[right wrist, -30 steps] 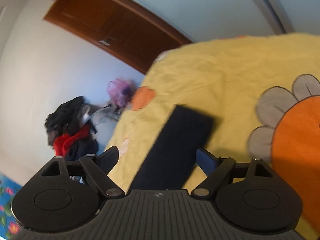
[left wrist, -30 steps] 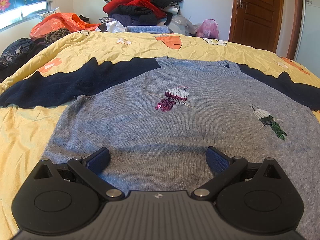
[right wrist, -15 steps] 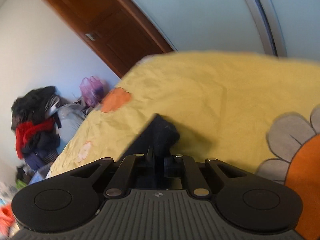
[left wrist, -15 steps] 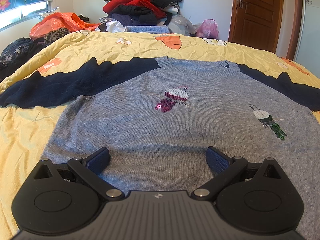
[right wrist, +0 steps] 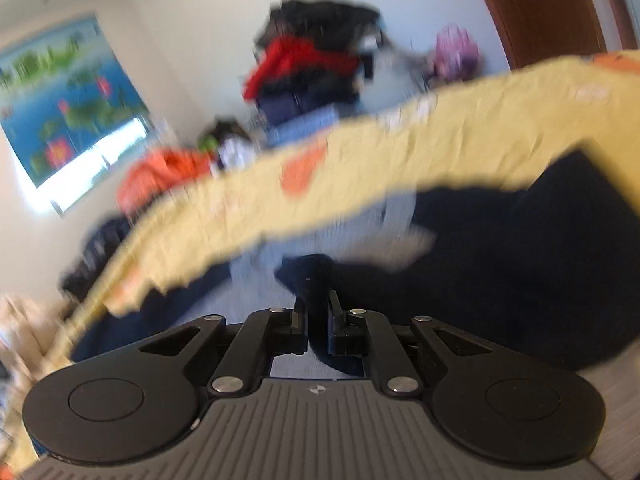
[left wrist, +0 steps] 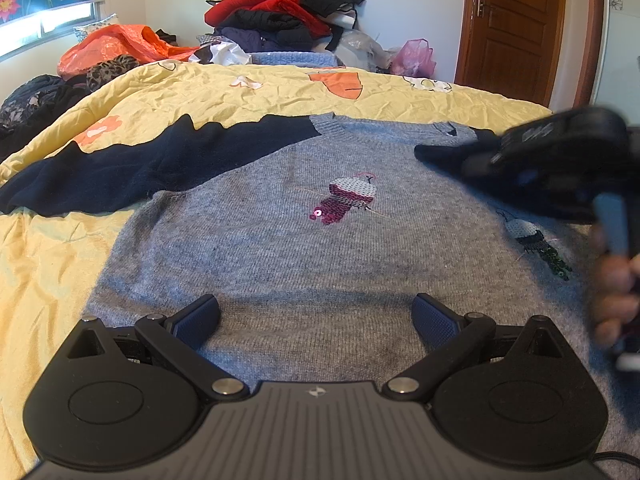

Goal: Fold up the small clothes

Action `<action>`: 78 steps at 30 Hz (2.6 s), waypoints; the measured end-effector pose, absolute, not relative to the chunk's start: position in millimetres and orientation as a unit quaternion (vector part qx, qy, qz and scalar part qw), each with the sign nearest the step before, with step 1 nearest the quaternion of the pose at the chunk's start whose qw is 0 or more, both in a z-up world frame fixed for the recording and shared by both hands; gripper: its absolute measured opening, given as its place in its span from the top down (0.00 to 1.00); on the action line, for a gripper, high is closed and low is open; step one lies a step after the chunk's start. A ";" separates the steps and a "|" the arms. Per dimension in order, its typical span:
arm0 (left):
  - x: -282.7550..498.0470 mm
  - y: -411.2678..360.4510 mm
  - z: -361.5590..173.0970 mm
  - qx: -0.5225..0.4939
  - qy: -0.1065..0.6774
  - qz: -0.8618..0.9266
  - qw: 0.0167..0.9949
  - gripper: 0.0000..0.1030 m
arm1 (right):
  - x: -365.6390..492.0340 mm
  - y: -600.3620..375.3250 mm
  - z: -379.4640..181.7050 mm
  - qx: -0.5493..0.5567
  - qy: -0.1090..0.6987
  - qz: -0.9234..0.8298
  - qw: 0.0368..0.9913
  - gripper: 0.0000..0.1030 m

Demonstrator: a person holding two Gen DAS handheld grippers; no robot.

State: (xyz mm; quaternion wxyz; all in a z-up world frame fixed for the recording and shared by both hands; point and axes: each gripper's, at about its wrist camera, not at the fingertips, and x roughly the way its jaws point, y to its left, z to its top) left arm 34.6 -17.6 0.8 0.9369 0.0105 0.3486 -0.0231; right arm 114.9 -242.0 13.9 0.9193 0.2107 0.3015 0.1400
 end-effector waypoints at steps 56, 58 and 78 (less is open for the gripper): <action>121.1 -1.0 6.8 -0.125 0.339 -0.012 0.932 0.93 | 26.7 -350.2 -24.5 0.438 0.202 0.195 0.854 0.10; 114.9 0.2 3.7 -0.135 0.325 -0.010 0.936 0.93 | 25.2 -348.9 -21.4 0.432 0.207 0.185 0.858 0.10; 117.5 34.4 -6.9 -0.252 0.326 -0.051 0.910 0.91 | 167.6 -281.4 5.1 0.062 0.325 0.056 0.942 0.00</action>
